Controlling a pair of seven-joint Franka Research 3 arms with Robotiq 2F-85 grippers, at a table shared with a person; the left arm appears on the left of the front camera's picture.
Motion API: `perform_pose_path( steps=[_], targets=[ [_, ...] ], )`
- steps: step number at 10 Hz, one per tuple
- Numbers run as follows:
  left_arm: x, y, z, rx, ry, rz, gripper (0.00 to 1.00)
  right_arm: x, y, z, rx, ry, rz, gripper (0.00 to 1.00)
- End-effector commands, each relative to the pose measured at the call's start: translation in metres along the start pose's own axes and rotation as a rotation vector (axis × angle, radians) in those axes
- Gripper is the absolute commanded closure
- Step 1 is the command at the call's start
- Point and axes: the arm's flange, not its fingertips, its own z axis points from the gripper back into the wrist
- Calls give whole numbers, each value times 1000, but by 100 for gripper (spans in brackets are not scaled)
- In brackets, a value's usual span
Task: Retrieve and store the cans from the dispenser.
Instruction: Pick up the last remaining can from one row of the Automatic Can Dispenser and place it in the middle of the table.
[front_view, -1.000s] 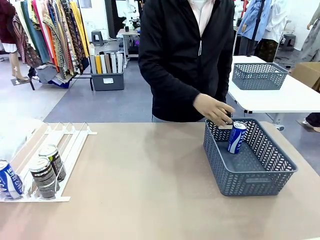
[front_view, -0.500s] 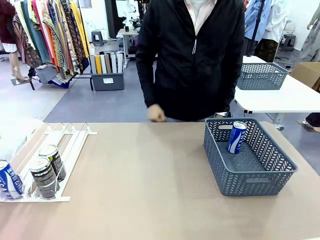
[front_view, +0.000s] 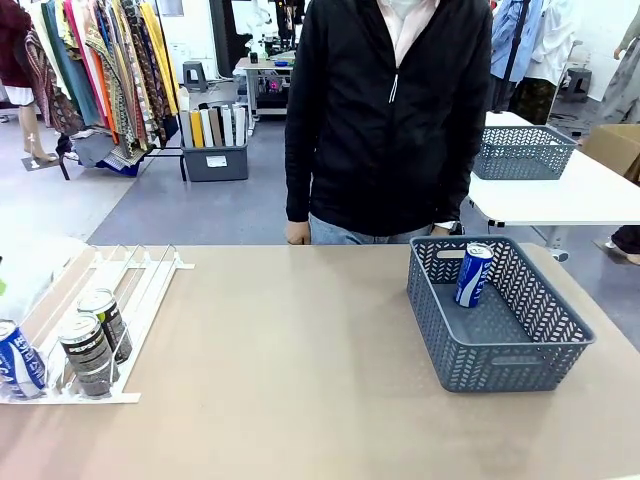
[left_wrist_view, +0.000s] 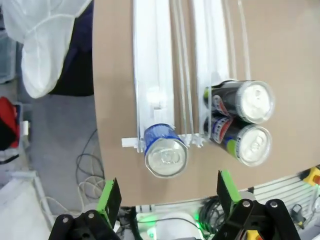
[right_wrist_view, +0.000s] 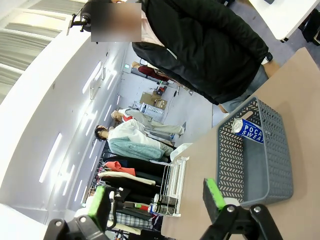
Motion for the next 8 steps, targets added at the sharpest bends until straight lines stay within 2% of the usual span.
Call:
perform_pose_path(
  steps=[1,2,8],
  targets=[
    [3,-7,-27,82,21,44,0,2,1,-2,20,-12,25,0],
    [3,-10,-38,56,39,41,0,2,1,-2,20,-12,25,0],
    [-8,-8,-89,95,192,41,0,2,1,-2,20,-12,25,0]
  ],
)
